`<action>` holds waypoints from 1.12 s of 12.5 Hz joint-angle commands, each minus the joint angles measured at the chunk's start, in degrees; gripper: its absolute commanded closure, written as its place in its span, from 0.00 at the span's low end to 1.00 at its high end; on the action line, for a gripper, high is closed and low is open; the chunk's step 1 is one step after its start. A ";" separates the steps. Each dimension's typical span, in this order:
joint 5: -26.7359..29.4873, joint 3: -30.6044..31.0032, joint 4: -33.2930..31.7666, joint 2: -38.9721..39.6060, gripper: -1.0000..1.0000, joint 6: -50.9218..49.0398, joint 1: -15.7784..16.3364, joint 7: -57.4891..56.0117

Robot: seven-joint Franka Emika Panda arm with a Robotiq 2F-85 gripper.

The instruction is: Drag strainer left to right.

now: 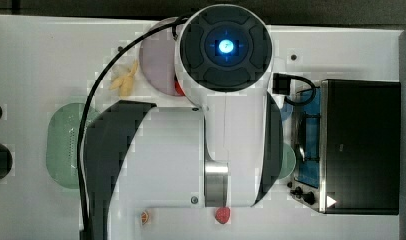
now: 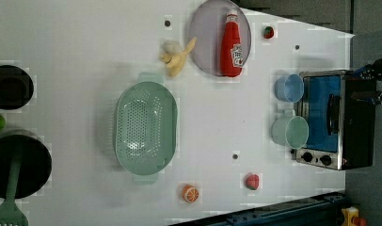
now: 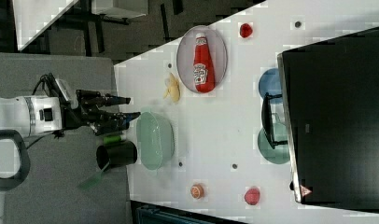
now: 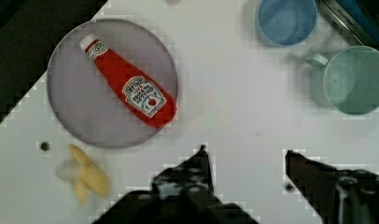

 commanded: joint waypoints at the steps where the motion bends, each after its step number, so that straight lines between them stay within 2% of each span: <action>1: -0.18 -2.19 -11.39 -23.77 0.21 -11.43 -2.29 -2.31; 3: -0.14 -2.18 -11.40 -23.74 0.00 -11.15 -2.27 -2.31; 5: 1.11 -0.79 -11.44 -23.23 0.00 -10.23 -1.73 -2.30; 8: 3.08 5.89 -11.48 -19.89 0.00 -9.22 -0.17 1.08; 14: 3.02 24.69 -11.85 -7.56 0.00 -0.46 0.31 34.46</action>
